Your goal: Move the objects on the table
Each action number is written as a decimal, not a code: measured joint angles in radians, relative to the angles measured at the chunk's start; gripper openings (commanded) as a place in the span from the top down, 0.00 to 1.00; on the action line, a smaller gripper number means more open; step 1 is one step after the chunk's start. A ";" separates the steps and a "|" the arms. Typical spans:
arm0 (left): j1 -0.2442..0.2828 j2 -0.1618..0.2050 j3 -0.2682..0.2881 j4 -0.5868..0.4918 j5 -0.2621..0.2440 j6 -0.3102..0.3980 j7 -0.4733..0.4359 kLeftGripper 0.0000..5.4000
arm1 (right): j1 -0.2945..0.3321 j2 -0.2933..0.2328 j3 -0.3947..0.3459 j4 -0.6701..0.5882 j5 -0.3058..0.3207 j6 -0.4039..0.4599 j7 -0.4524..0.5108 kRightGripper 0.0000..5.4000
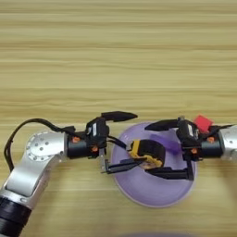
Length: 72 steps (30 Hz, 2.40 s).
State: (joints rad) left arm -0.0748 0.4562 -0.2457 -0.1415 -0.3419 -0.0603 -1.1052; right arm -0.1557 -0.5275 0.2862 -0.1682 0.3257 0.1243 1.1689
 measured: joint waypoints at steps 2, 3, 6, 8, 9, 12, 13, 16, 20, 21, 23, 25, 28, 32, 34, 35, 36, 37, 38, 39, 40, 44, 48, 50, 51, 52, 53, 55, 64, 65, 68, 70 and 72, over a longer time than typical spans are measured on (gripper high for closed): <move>0.000 0.000 0.008 -0.017 -0.018 0.008 0.001 0.00 | -0.007 0.003 -0.023 -0.012 0.020 0.001 -0.008 0.00; 0.000 0.000 0.009 -0.020 -0.021 0.011 0.002 0.00 | -0.013 0.004 -0.030 -0.016 0.027 0.001 -0.011 0.00; 0.000 -0.002 0.014 -0.022 -0.021 0.011 0.007 0.00 | -0.027 0.008 -0.069 -0.019 0.044 -0.002 -0.034 0.00; 0.000 -0.005 0.021 -0.022 -0.021 0.009 0.017 0.00 | -0.028 0.010 -0.095 -0.021 0.055 -0.003 -0.052 0.00; 0.000 -0.009 0.027 -0.021 -0.021 0.007 0.024 0.00 | -0.029 0.012 -0.109 -0.023 0.062 -0.003 -0.061 0.00; -0.008 -0.031 0.055 -0.009 -0.023 0.007 0.062 0.00 | -0.033 0.035 -0.166 -0.030 0.087 -0.010 -0.118 0.00; -0.013 -0.043 0.064 -0.006 -0.025 0.006 0.075 0.00 | -0.036 0.043 -0.185 -0.030 0.093 -0.016 -0.138 0.00; -0.031 -0.077 0.092 -0.004 -0.039 0.006 0.124 0.00 | -0.043 0.060 -0.233 -0.038 0.124 -0.025 -0.180 0.00; -0.057 -0.125 0.131 0.019 -0.036 -0.019 0.213 0.00 | -0.042 0.075 -0.280 -0.056 0.132 -0.032 -0.232 0.00; -0.066 -0.134 0.139 0.030 -0.033 -0.027 0.232 0.00 | -0.042 0.081 -0.289 -0.058 0.132 -0.038 -0.248 0.00; -0.080 -0.151 0.160 0.061 -0.017 -0.044 0.274 0.00 | -0.042 0.100 -0.308 -0.059 0.132 -0.052 -0.280 0.00; -0.091 -0.165 0.177 0.092 0.001 -0.071 0.321 0.00 | -0.039 0.114 -0.324 -0.057 0.132 -0.070 -0.306 0.00; -0.110 -0.192 0.213 0.137 0.044 -0.110 0.417 0.00 | -0.035 0.132 -0.342 -0.047 0.122 -0.091 -0.359 0.00; -0.139 -0.228 0.259 0.212 0.107 -0.178 0.550 0.00 | -0.027 0.150 -0.357 -0.006 0.076 -0.133 -0.424 0.00; -0.148 -0.246 0.286 0.264 0.143 -0.211 0.630 0.00 | -0.017 0.155 -0.369 0.021 0.041 -0.161 -0.468 0.00; -0.148 -0.250 0.295 0.282 0.152 -0.222 0.659 0.00 | -0.014 0.160 -0.375 0.031 0.029 -0.168 -0.488 0.00; -0.148 -0.254 0.308 0.305 0.173 -0.236 0.695 0.00 | -0.010 0.169 -0.385 0.045 0.016 -0.179 -0.518 0.00; -0.147 -0.255 0.315 0.315 0.182 -0.241 0.711 0.00 | -0.007 0.175 -0.390 0.050 0.013 -0.179 -0.534 0.00; -0.146 -0.257 0.321 0.330 0.192 -0.266 0.737 0.00 | -0.004 0.184 -0.398 0.057 0.005 -0.184 -0.565 0.00; -0.143 -0.259 0.322 0.338 0.217 -0.288 0.762 0.00 | -0.003 0.193 -0.409 0.064 -0.005 -0.187 -0.598 0.00; -0.141 -0.262 0.323 0.342 0.225 -0.300 0.773 0.00 | -0.003 0.196 -0.413 0.066 -0.008 -0.191 -0.611 0.00; -0.132 -0.282 0.346 0.357 0.255 -0.333 0.853 0.00 | 0.003 0.220 -0.428 0.081 -0.040 -0.222 -0.688 0.00; -0.114 -0.289 0.367 0.375 0.269 -0.359 0.921 0.00 | 0.019 0.222 -0.422 0.086 -0.070 -0.223 -0.705 0.00; -0.099 -0.293 0.374 0.386 0.268 -0.366 0.933 0.00 | 0.026 0.217 -0.414 0.095 -0.077 -0.222 -0.702 0.00; -0.094 -0.295 0.377 0.393 0.268 -0.372 0.940 0.00 | 0.027 0.213 -0.413 0.104 -0.077 -0.220 -0.697 0.00; -0.092 -0.298 0.378 0.402 0.269 -0.381 0.948 0.00 | 0.027 0.205 -0.413 0.116 -0.076 -0.217 -0.686 0.00; -0.092 -0.299 0.377 0.409 0.269 -0.387 0.951 0.00 | 0.028 0.195 -0.412 0.129 -0.075 -0.209 -0.674 0.00; -0.092 -0.302 0.377 0.418 0.269 -0.393 0.956 0.00 | 0.030 0.173 -0.412 0.147 -0.071 -0.193 -0.645 0.00; -0.098 -0.312 0.377 0.487 0.267 -0.442 0.962 0.00 | 0.067 0.043 -0.409 0.213 -0.002 -0.156 -0.387 0.00; -0.099 -0.312 0.377 0.496 0.267 -0.448 0.962 0.00 | 0.068 0.030 -0.408 0.235 -0.001 -0.157 -0.359 0.00; -0.105 -0.311 0.377 0.509 0.262 -0.452 0.952 0.00 | 0.064 0.003 -0.400 0.304 -0.007 -0.174 -0.301 0.00; -0.115 -0.311 0.377 0.518 0.262 -0.458 0.951 0.00 | 0.062 -0.013 -0.387 0.350 -0.011 -0.179 -0.259 0.00; -0.125 -0.311 0.380 0.530 0.260 -0.460 0.951 0.00 | 0.057 -0.018 -0.372 0.380 -0.024 -0.183 -0.237 0.00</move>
State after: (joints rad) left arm -0.1993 0.1451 0.1341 0.3882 -0.0822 -0.5205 -0.1541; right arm -0.0990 -0.5450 -0.0857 0.2120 0.3019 -0.0584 0.9319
